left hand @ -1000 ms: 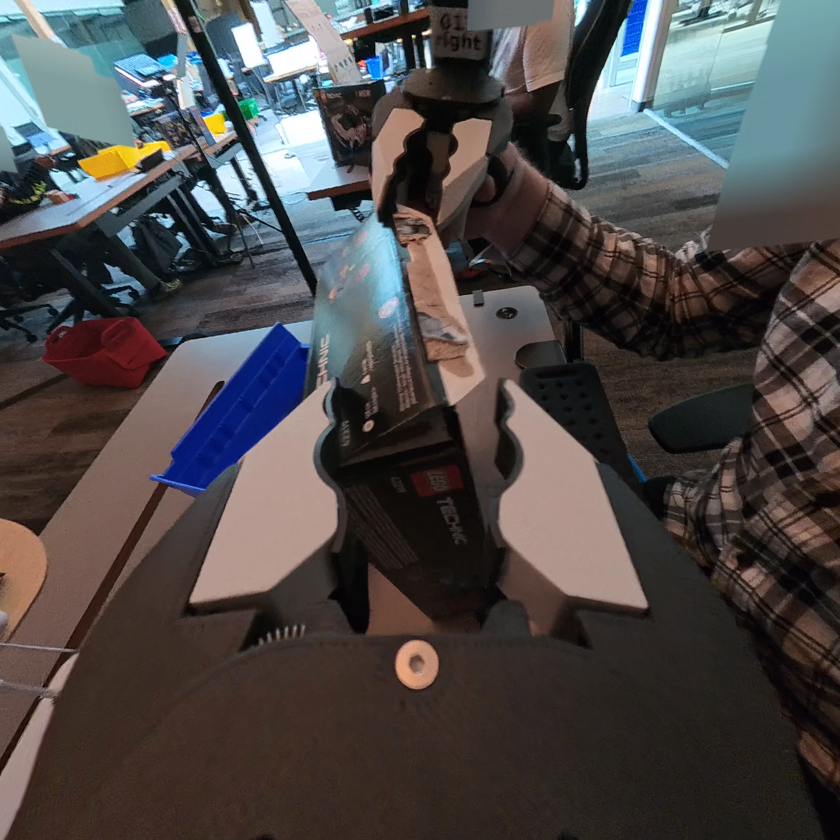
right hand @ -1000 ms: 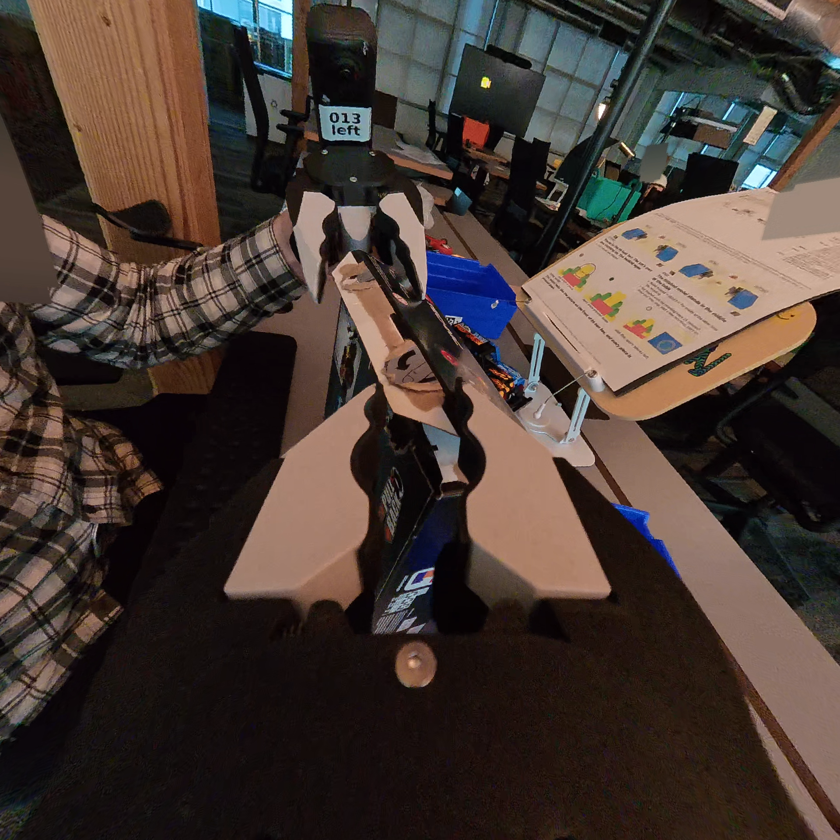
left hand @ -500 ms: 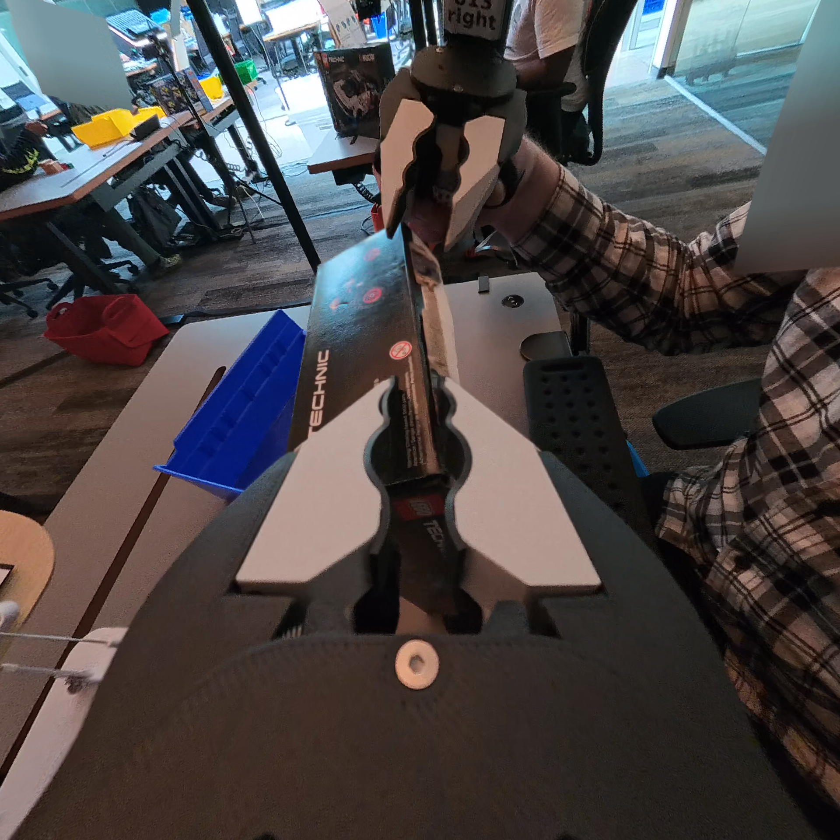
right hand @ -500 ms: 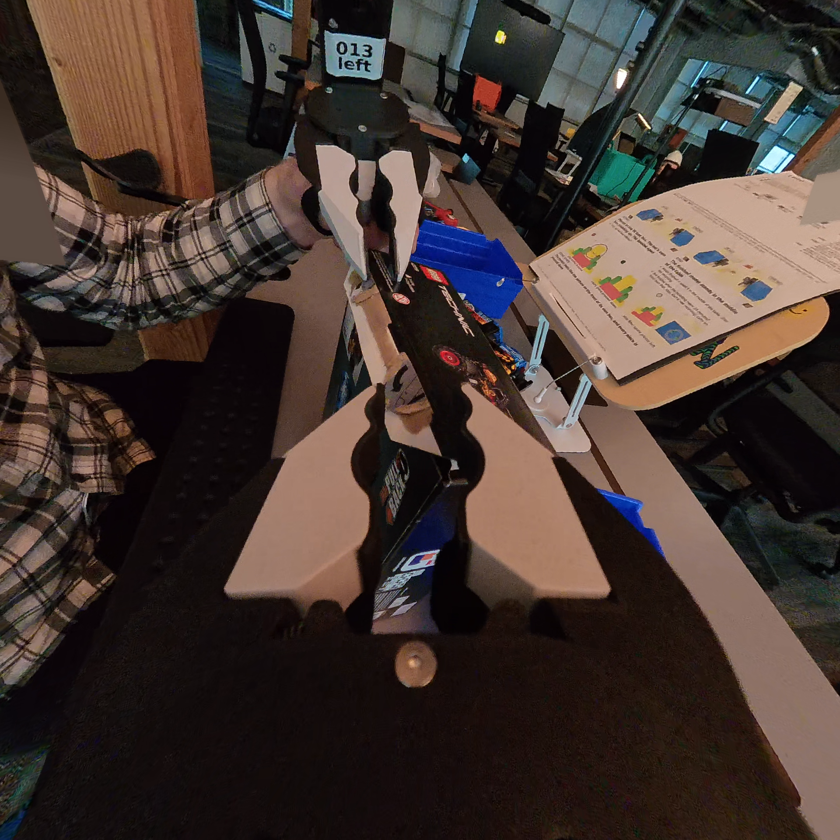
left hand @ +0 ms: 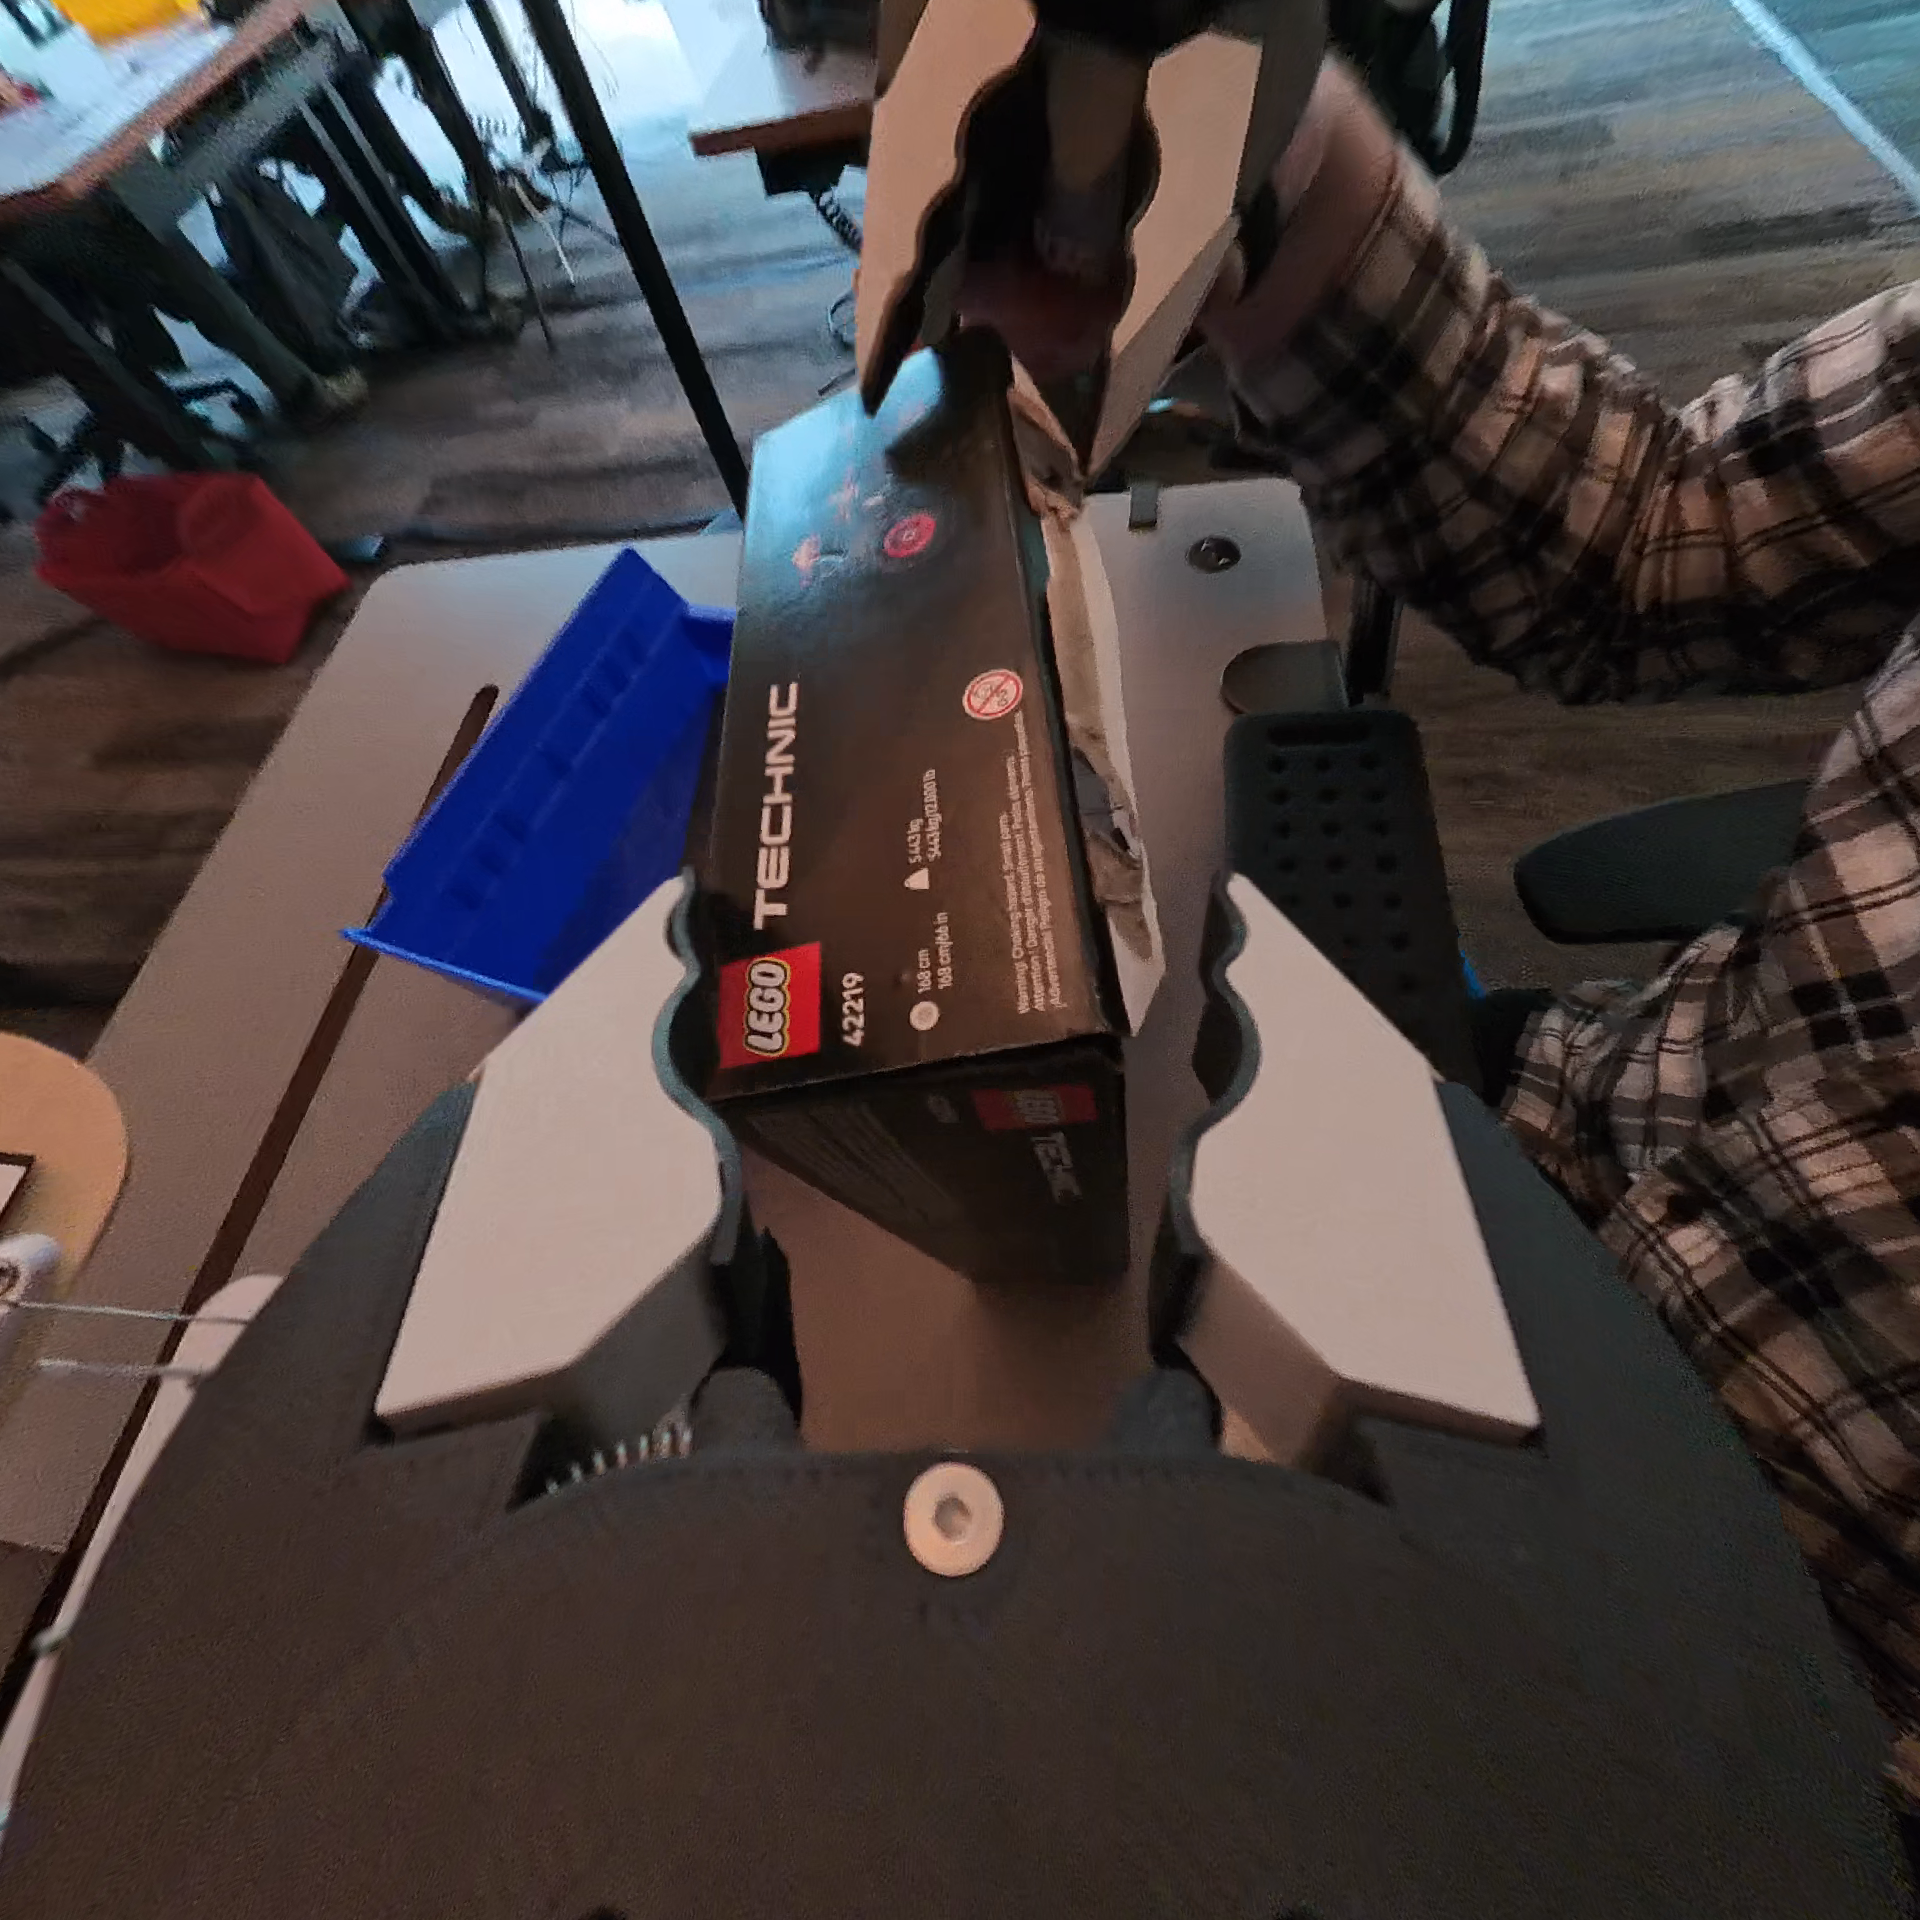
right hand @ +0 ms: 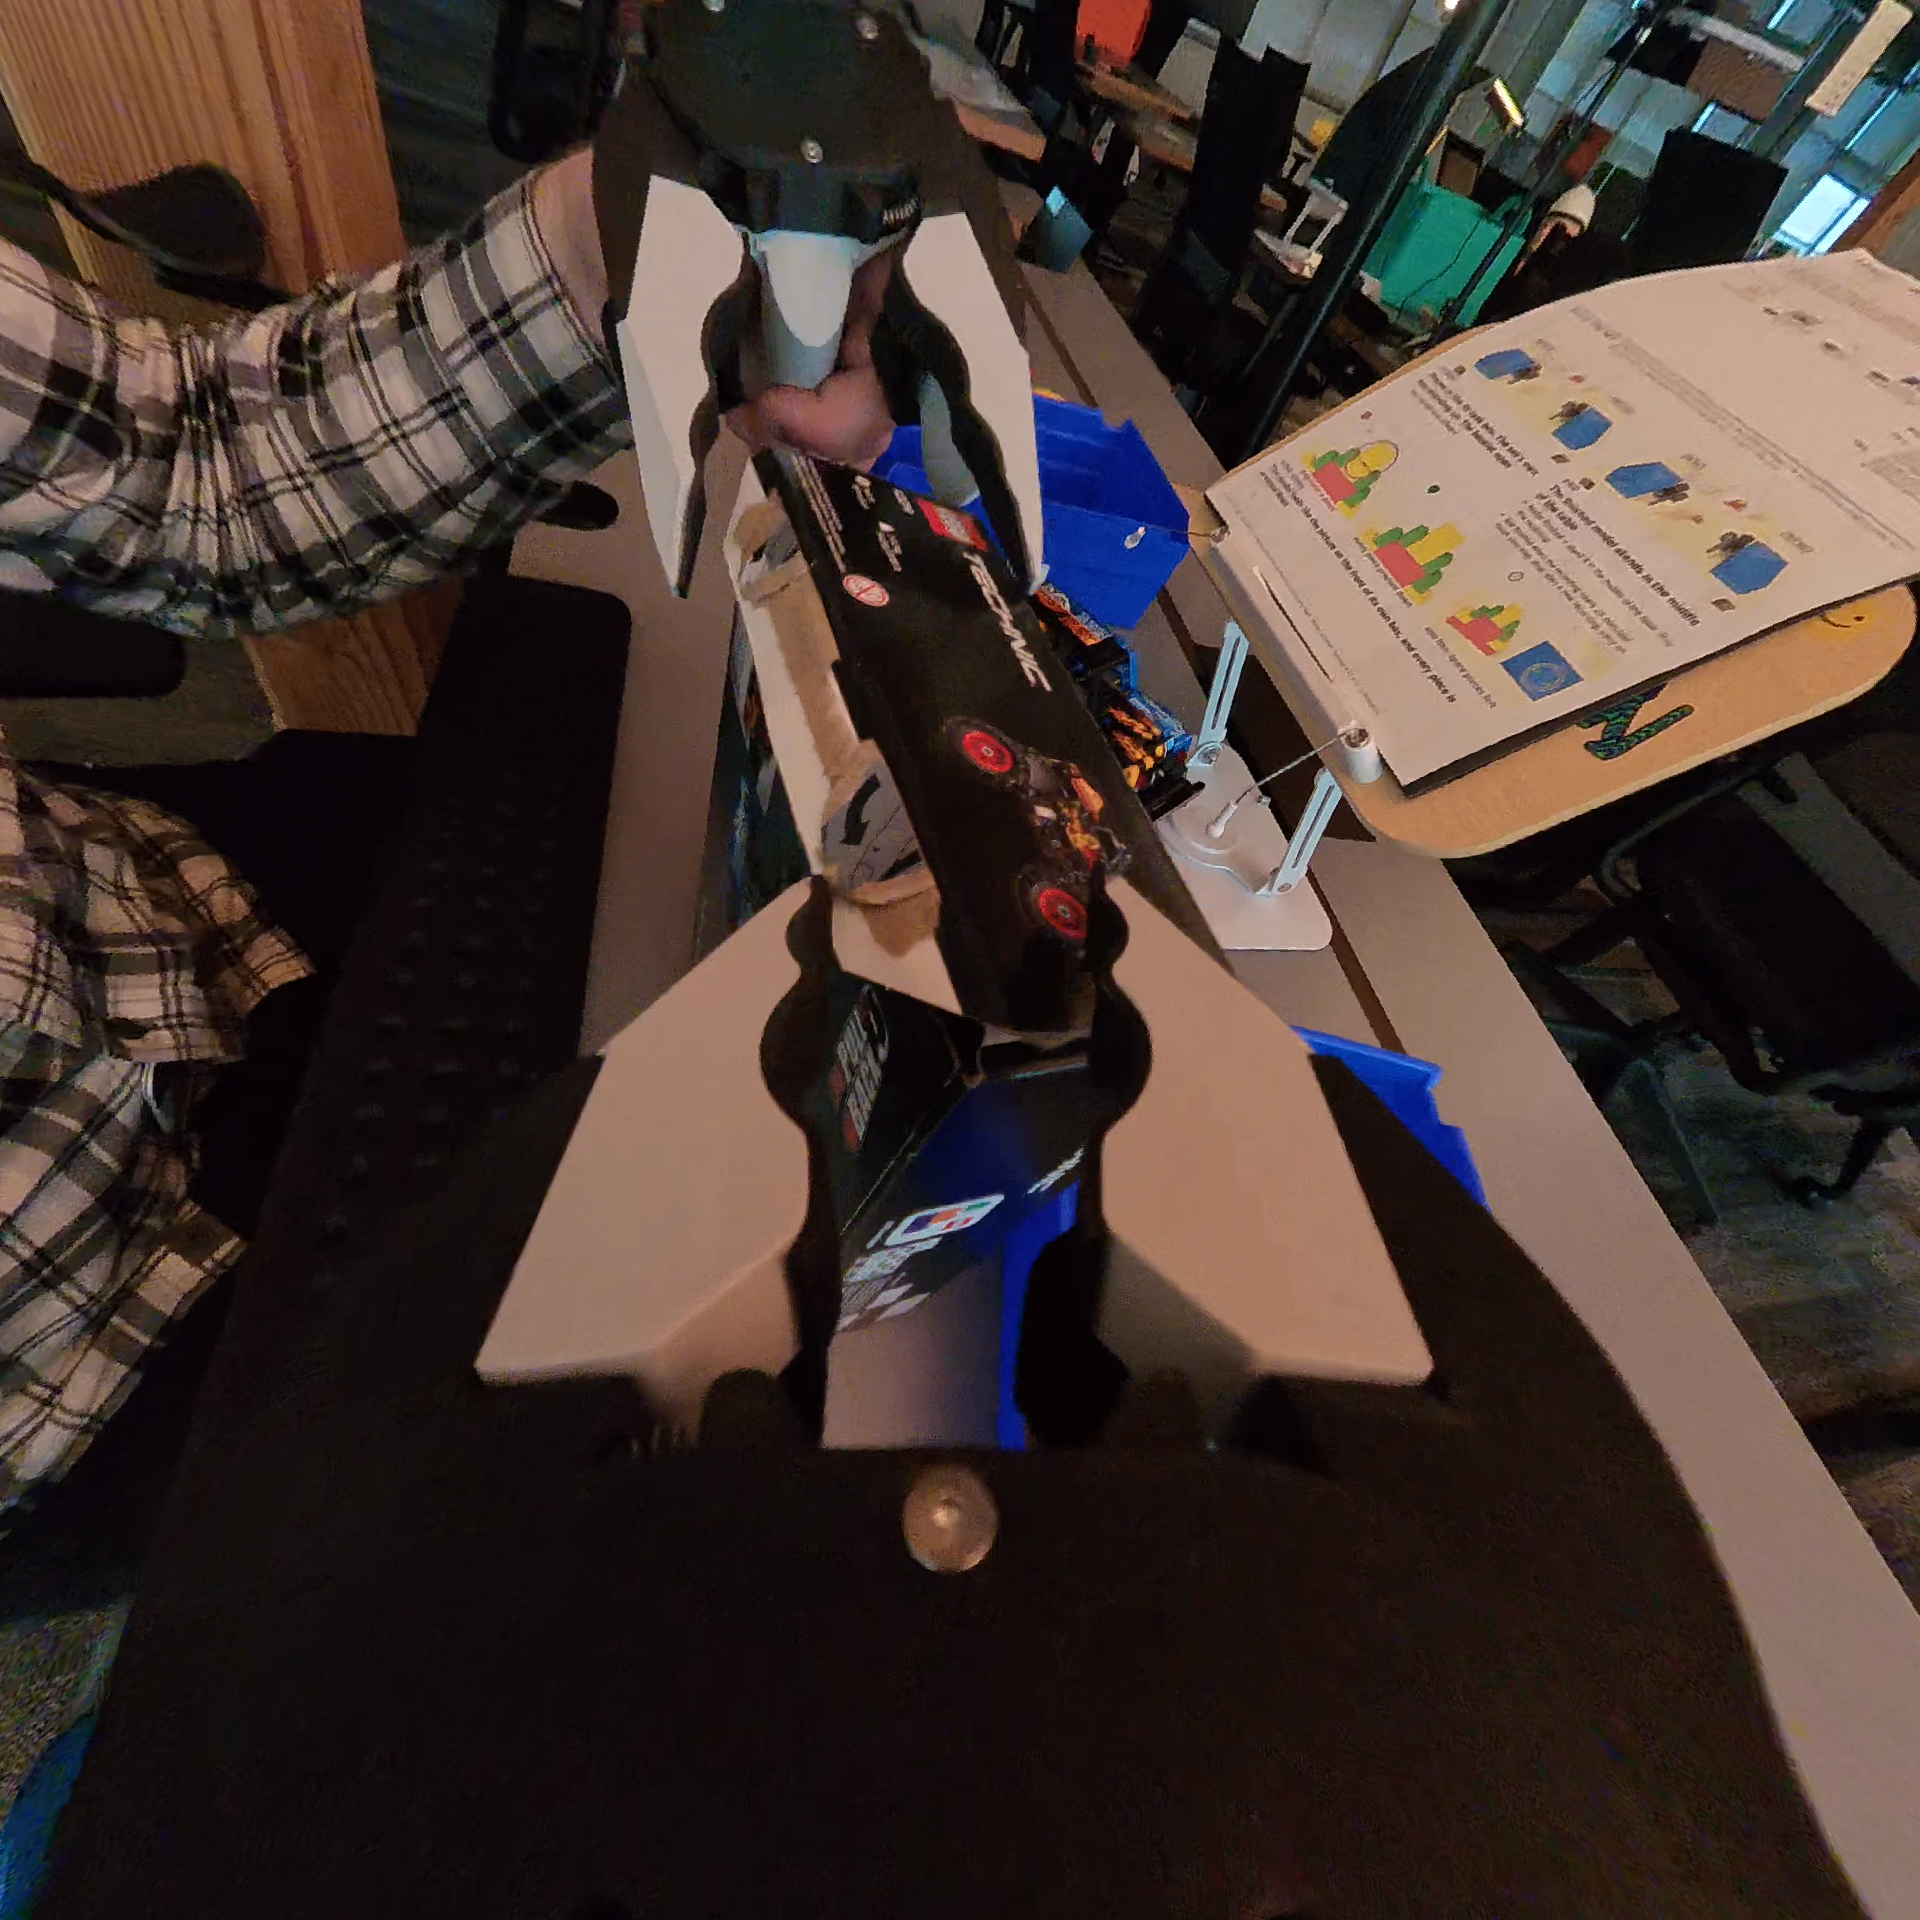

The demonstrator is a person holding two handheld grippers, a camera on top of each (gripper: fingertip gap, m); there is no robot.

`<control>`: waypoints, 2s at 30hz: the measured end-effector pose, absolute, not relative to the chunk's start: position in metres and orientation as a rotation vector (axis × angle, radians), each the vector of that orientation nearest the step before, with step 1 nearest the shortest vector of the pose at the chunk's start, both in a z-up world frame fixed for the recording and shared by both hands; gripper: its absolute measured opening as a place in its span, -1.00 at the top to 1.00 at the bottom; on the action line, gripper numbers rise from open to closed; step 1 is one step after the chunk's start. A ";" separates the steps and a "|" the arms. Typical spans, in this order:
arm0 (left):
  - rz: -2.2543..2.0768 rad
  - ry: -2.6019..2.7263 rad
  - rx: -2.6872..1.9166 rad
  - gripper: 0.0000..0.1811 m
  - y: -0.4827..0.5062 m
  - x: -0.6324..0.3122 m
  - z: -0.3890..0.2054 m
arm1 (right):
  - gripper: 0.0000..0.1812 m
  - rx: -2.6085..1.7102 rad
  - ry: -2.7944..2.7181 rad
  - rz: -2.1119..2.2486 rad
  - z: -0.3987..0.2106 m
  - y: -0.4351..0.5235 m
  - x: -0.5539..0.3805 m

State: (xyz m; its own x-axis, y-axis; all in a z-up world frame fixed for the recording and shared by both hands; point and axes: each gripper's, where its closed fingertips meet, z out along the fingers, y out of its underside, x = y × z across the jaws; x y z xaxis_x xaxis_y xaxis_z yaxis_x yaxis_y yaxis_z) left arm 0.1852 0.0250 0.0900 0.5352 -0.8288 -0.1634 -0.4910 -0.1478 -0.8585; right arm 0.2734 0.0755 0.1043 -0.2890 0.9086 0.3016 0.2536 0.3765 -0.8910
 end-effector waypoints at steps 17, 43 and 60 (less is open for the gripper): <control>-0.524 1.094 -1.866 0.11 0.038 0.181 0.092 | 0.68 -1.019 -1.747 0.903 0.114 0.088 0.262; -0.642 1.116 -1.918 0.09 0.016 0.183 0.086 | 0.67 -0.917 -1.810 0.551 0.098 0.081 0.269; -0.604 1.161 -1.918 0.10 0.012 0.184 0.088 | 0.66 -0.912 -1.890 0.497 0.095 0.082 0.269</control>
